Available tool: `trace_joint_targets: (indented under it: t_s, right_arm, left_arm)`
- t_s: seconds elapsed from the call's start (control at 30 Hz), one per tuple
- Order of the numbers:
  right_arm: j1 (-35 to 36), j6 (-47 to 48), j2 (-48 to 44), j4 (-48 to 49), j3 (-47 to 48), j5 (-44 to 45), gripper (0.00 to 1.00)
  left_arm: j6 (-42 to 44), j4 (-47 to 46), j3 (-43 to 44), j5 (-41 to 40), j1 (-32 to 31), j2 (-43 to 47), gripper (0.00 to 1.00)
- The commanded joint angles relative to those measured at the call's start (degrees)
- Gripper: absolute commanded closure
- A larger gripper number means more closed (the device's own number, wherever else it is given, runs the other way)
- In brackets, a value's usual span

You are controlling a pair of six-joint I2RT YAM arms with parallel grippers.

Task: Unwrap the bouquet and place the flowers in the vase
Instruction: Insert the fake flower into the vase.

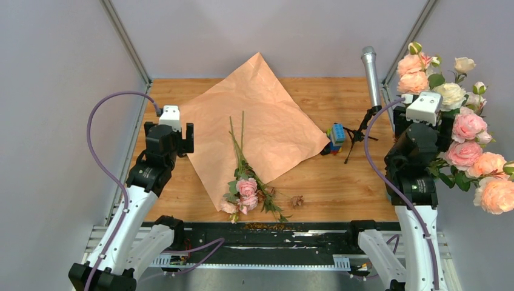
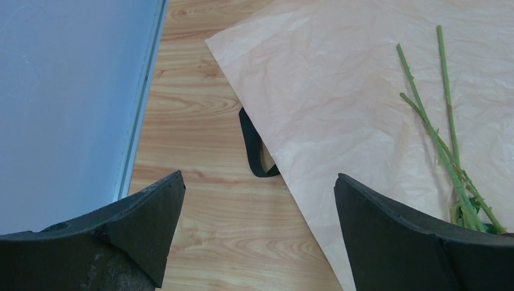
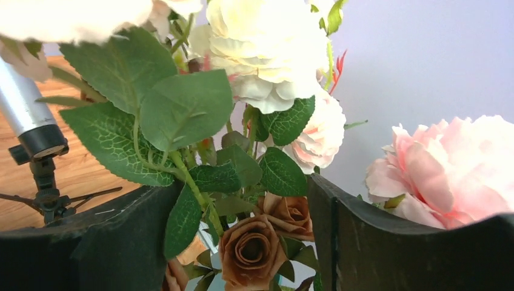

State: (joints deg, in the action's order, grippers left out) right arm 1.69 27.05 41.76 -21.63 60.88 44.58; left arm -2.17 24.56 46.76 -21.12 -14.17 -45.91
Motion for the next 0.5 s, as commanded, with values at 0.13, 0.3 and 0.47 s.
trace_joint_targets:
  t_s: [0.13, 0.3, 0.47]
  right_arm:
    - [-0.3, -0.2, -1.2, 0.7, 3.7, -7.4, 0.19]
    - [-0.3, -1.3, 0.1, 1.3, 5.0, -9.7, 0.2]
    - [-0.3, -0.7, 1.5, 3.1, 5.8, -12.5, 0.23]
  left_arm:
    - [0.6, -2.3, -0.1, 0.2, -0.2, 0.5, 0.0]
    - [0.6, -2.3, -0.2, 0.4, -0.2, 0.6, 0.0]
    - [0.5, -2.3, -0.3, 0.6, -0.2, 0.8, 0.0]
